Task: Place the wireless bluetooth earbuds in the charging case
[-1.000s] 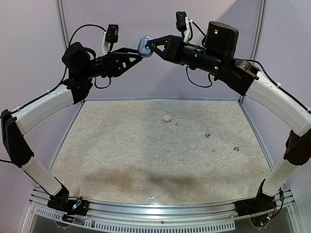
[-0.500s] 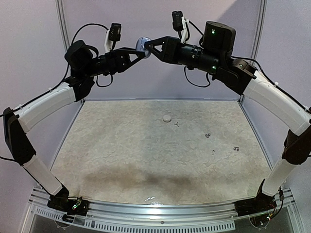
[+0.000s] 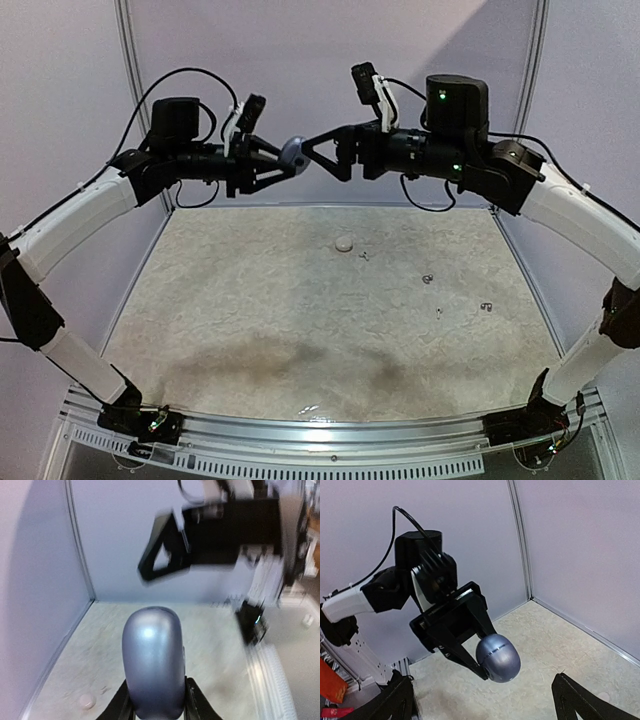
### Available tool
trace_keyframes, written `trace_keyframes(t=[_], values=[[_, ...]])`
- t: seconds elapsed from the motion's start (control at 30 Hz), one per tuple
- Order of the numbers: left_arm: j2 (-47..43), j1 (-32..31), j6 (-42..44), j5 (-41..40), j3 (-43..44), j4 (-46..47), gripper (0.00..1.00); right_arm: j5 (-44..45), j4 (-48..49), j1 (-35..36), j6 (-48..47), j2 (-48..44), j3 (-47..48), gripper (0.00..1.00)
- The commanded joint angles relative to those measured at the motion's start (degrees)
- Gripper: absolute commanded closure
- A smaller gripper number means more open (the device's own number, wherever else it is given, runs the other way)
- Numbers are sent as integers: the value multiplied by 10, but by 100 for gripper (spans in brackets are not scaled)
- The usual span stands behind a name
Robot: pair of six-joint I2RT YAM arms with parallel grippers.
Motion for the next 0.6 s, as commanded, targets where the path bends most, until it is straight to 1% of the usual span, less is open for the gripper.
trace_keyframes(t=[0.0, 0.13, 0.2, 0.27, 0.33, 0.47, 0.57], values=[[-12, -16, 466, -136, 36, -387, 100, -35, -98, 2, -117, -60, -11, 4], [-9, -18, 510, -150, 66, -449, 100, -68, -197, 2, -174, -19, 42, 19], [-7, -20, 517, -146, 72, -469, 100, -90, -210, 2, -191, 8, 60, 20], [-7, -22, 519, -140, 73, -480, 100, -127, -189, 2, -216, 29, 52, 17], [-7, -24, 521, -134, 73, -488, 100, -145, -136, 2, -237, 36, 33, 16], [-9, -25, 507, -118, 69, -476, 100, -165, -38, 3, -263, 48, 2, 17], [-11, -28, 495, -115, 66, -467, 100, -166, -17, 3, -268, 67, 3, 21]])
